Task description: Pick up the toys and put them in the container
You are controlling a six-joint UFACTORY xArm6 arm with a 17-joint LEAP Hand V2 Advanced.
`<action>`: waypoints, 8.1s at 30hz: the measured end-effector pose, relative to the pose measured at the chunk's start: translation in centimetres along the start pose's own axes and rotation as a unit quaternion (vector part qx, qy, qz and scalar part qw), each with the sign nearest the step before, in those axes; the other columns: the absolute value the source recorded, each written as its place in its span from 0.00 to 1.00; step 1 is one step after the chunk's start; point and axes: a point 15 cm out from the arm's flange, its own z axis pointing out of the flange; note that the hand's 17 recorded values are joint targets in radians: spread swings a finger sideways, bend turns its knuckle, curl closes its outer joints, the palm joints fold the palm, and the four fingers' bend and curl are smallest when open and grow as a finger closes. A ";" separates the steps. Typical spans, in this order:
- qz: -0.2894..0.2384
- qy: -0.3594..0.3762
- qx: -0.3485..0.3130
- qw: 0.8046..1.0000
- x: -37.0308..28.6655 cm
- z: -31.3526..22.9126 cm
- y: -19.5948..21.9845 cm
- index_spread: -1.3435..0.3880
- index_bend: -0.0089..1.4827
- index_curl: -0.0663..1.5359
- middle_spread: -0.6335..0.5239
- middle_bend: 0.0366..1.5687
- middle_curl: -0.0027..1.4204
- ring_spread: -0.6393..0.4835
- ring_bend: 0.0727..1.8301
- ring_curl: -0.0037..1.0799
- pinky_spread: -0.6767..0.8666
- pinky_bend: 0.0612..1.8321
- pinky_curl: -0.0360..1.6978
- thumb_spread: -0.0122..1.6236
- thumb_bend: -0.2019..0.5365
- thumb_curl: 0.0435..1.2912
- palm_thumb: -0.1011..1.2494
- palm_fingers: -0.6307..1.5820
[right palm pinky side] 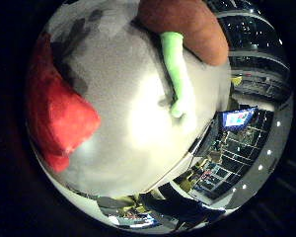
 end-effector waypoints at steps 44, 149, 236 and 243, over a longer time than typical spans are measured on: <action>-0.177 -0.013 0.157 0.972 -37.5 -28.8 8.1 0.54 0.76 0.39 0.25 0.34 0.29 0.43 0.10 0.15 0.68 0.07 0.08 0.60 0.25 0.32 0.83 0.56; 0.060 -0.007 0.005 0.998 4.1 -3.0 11.8 0.50 0.30 0.33 0.33 0.51 0.37 0.34 0.57 0.41 0.10 0.53 0.22 0.55 0.25 0.31 0.81 0.85; -0.049 0.201 0.050 0.977 7.6 -19.7 6.4 0.54 0.11 0.19 0.56 0.12 0.24 0.67 0.12 0.24 0.66 0.20 0.19 0.56 0.23 0.23 0.53 0.30; -0.039 0.207 0.033 0.977 11.3 -17.1 3.9 0.55 0.10 0.19 0.58 0.11 0.24 0.69 0.12 0.25 0.66 0.21 0.20 0.55 0.23 0.23 0.53 0.29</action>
